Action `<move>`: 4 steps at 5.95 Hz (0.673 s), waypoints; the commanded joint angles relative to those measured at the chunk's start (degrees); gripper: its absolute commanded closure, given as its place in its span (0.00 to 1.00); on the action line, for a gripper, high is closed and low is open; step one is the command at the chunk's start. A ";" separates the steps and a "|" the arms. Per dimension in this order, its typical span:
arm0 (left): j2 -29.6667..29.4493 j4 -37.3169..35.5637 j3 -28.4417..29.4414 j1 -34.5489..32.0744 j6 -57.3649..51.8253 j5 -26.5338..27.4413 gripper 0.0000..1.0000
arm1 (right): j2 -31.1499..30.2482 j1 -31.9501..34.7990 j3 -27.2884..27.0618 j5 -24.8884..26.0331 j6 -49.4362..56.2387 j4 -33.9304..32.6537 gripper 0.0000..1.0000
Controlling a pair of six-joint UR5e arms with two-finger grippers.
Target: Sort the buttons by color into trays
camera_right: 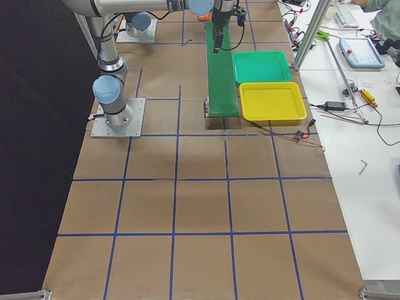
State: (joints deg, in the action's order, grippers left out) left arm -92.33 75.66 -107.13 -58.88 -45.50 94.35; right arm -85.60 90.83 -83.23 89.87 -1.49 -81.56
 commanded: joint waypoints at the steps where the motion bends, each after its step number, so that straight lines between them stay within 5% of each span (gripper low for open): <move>1: -4.85 -10.43 -5.28 1.22 -3.98 -2.48 0.02 | 0.00 -0.04 0.00 0.04 0.00 0.00 0.00; 4: -13.11 -26.12 -10.27 1.31 -5.91 -4.52 0.02 | 0.00 -0.04 -0.18 0.04 0.09 0.00 0.00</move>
State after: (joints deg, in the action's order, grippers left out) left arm -102.58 55.12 -115.34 -57.58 -51.03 89.99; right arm -85.61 90.79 -83.33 89.91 -1.41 -81.56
